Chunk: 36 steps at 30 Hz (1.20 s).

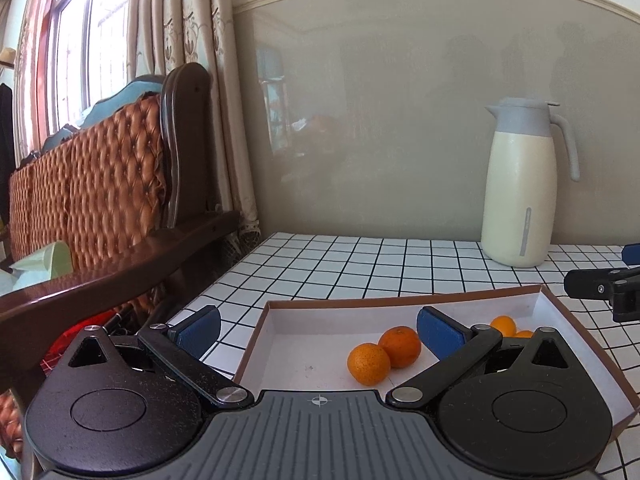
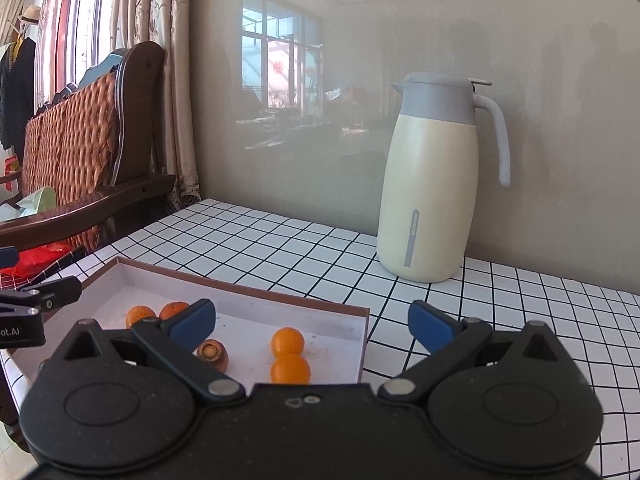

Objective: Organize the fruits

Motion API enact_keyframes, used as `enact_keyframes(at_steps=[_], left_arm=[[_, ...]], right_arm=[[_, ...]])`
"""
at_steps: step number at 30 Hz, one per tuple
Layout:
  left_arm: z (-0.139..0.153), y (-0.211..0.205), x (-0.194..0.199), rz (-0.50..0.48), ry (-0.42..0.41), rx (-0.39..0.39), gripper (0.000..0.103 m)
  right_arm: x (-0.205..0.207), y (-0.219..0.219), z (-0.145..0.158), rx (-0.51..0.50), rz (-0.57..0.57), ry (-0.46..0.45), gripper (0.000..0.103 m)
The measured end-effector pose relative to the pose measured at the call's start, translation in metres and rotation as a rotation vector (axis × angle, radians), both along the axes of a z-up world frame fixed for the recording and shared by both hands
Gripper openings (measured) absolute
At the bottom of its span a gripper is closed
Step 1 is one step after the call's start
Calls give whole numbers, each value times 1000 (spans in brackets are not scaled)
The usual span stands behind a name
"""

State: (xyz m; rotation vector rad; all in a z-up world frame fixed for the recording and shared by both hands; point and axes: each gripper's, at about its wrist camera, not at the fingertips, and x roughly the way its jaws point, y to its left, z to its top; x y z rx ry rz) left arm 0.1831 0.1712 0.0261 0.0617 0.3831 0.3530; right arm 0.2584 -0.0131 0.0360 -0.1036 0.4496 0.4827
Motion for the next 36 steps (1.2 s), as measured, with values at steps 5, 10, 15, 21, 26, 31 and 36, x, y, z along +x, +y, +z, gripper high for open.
enact_keyframes(at_steps=[5, 10, 15, 21, 26, 31, 36], left_arm=[[15, -11, -35, -15, -20, -67, 103], [28, -29, -79, -1, -36, -96, 103], [35, -51, -125, -17, -85, -103, 103], [28, -87, -166, -61, -111, -29, 103], [18, -98, -187, -63, -82, -42, 103], [12, -99, -195, -70, -119, -34, 103], [5, -98, -194, -69, -130, -72, 103]], right_arm=[[-36, -22, 19, 4, 11, -46, 97], [-76, -53, 41, 19, 2, -85, 97], [-119, -81, 54, 25, -16, -126, 97], [-156, -106, 48, 33, -42, -122, 97], [-170, -113, 32, 11, -69, -91, 97], [-188, -120, 22, 33, -97, -108, 97], [-195, -121, 1, 22, -128, -96, 97]])
